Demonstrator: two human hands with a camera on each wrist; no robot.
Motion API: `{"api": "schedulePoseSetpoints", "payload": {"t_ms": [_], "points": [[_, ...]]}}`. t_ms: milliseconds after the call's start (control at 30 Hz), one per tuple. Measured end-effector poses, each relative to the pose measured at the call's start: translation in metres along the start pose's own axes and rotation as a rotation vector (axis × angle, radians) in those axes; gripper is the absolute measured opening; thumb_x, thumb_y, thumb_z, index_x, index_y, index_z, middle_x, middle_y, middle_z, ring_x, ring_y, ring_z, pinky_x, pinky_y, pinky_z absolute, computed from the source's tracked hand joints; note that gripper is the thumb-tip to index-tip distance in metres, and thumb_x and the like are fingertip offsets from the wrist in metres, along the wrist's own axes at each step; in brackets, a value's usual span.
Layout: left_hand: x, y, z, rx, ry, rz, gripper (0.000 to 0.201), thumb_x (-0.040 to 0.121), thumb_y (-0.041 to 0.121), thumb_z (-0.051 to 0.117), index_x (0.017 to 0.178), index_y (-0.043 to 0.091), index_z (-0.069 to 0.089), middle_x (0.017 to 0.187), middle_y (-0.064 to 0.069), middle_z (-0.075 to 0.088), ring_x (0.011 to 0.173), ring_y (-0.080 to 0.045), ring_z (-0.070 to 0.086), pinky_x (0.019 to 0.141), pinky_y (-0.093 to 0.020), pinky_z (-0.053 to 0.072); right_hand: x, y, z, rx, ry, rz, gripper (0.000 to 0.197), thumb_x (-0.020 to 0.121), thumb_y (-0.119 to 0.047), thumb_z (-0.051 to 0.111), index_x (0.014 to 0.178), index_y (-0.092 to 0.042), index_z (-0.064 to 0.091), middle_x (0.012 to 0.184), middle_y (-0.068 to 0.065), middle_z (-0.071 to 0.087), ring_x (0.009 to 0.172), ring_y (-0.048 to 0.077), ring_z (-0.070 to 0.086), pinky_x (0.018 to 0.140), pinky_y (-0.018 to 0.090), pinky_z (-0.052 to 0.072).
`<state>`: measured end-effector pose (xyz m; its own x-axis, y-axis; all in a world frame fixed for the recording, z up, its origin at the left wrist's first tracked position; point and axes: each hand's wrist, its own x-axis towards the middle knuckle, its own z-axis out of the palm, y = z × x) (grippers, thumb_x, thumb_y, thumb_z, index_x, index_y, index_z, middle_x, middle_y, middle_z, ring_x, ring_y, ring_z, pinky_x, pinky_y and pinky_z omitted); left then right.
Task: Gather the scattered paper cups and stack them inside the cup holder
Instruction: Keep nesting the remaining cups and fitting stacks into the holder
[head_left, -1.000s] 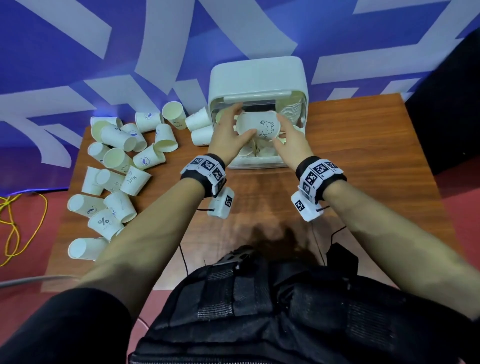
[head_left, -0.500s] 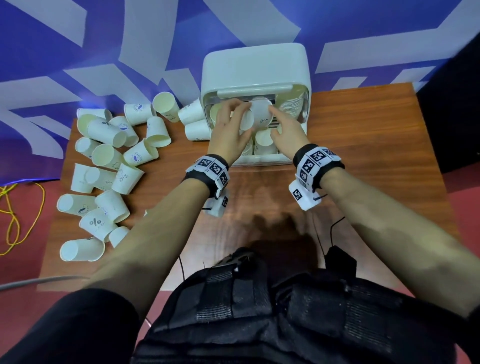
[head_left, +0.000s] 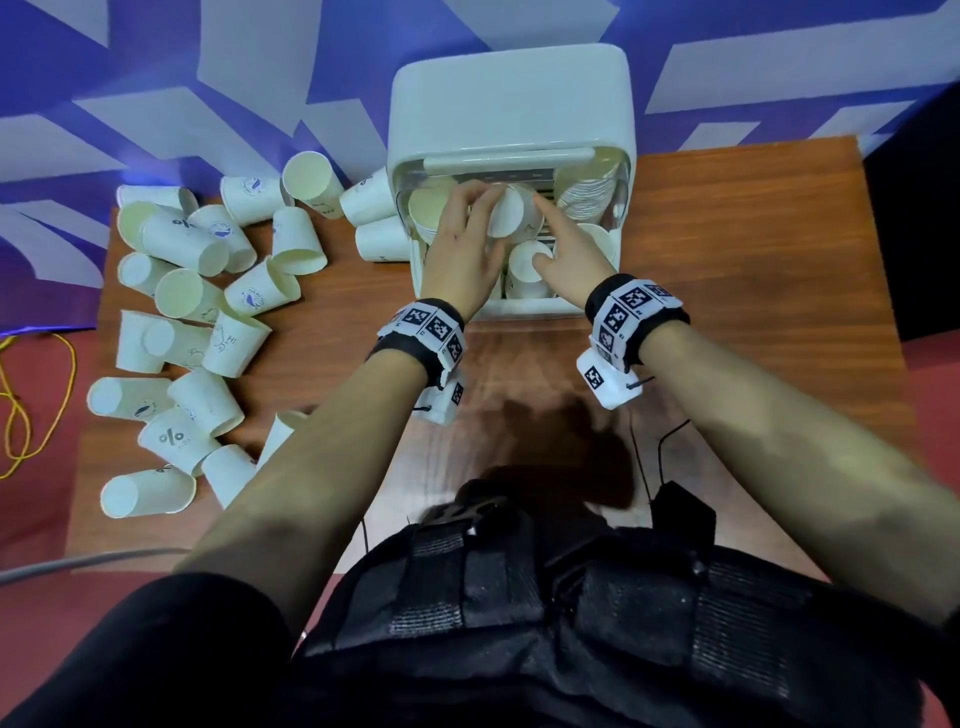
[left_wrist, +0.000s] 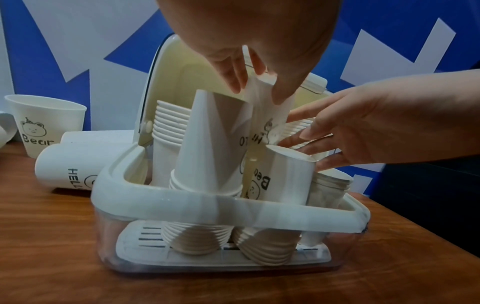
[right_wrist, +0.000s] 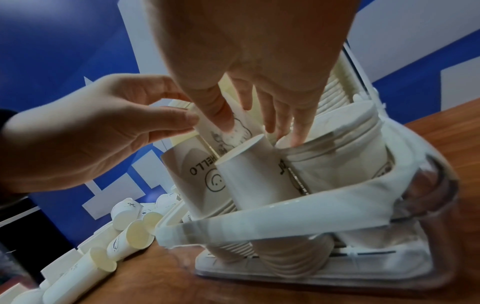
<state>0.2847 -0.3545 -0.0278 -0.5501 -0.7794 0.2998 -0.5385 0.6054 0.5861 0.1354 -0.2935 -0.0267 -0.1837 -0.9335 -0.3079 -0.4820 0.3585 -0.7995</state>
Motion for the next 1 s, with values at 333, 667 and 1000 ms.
{"api": "schedulePoseSetpoints", "payload": {"t_ms": [333,667,1000], "points": [[-0.004,-0.007,0.011,0.077,-0.123,0.033,0.051,0.085,0.011,0.042,0.135,0.001,0.048,0.136,-0.023,0.047,0.118,-0.037,0.051,0.097,-0.042,0.047,0.004,0.005,0.004,-0.04,0.034,-0.082,0.073,0.09,-0.004,0.043,0.152,-0.03,0.013,0.155,0.002,0.026,0.088,0.003,0.051,0.094,0.028,0.043],[0.009,-0.019,0.01,0.32,-0.286,-0.063,0.062,0.08,0.012,0.052,0.14,0.001,0.041,0.135,-0.02,0.047,0.122,-0.037,0.045,0.1,-0.048,0.038,0.015,0.008,0.008,-0.239,0.13,-0.165,0.071,0.083,0.011,0.035,0.147,-0.019,0.031,0.15,0.006,0.035,0.139,0.022,0.029,0.116,0.028,0.023],[0.001,-0.023,0.018,0.45,-0.315,-0.028,0.039,0.088,0.013,0.047,0.127,0.013,0.054,0.131,-0.005,0.052,0.139,-0.027,0.031,0.114,-0.054,0.016,0.025,0.009,0.021,-0.55,0.013,-0.01,0.066,0.089,0.004,0.034,0.15,-0.016,0.02,0.157,0.0,0.021,0.146,0.031,0.006,0.116,0.046,0.019]]}}
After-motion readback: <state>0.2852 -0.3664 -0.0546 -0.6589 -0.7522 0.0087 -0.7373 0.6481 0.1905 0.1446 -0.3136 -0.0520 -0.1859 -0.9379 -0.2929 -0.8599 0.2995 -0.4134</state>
